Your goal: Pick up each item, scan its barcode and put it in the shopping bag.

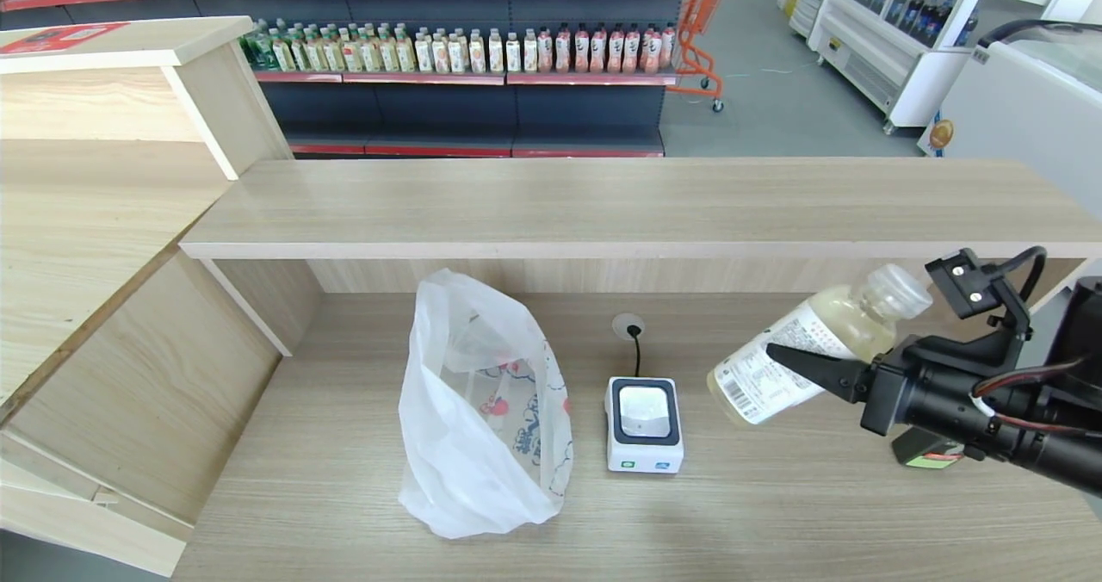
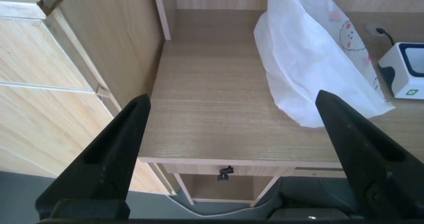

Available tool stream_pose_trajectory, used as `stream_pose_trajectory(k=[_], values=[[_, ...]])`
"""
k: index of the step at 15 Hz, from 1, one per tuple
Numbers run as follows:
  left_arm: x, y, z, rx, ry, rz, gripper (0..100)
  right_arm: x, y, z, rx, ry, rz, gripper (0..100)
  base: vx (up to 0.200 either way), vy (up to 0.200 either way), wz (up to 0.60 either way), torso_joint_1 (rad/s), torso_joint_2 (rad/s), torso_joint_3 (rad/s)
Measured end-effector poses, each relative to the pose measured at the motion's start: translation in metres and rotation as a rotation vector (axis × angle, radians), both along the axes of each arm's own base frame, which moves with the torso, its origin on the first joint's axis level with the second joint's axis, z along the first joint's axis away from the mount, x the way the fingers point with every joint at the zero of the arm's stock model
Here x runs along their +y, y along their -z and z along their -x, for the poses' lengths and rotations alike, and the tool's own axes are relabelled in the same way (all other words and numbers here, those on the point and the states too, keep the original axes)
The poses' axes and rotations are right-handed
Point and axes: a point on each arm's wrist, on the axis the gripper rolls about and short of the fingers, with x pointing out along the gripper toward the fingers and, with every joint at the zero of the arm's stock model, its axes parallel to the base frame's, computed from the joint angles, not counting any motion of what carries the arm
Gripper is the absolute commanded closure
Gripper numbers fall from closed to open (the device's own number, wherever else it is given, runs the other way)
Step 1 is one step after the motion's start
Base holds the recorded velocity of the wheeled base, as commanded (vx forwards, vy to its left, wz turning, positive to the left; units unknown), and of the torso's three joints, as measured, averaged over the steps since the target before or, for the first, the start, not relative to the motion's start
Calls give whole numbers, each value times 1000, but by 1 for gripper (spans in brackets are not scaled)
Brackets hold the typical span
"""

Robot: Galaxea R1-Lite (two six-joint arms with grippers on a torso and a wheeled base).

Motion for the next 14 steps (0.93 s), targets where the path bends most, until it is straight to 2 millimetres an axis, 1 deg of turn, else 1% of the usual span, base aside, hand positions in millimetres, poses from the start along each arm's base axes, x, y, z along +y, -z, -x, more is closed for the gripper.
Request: stream_pose_trajectory(k=[3, 5, 9, 14], values=[[0, 0, 0, 0, 0, -1, 0, -2, -5, 9, -20, 3, -6, 100, 0, 0, 0, 0, 0, 0], [0, 0, 0, 0, 0, -1, 0, -4, -3, 16, -15, 15, -3, 100, 0, 0, 0, 0, 0, 0], [0, 0, 0, 0, 0, 0, 0, -7, 4, 26, 5, 21, 1, 100, -200, 0, 0, 6, 5, -1], [0, 0, 0, 0, 0, 0, 0, -9, 4, 28, 26, 28, -24, 100, 0, 0, 0, 0, 0, 0]])
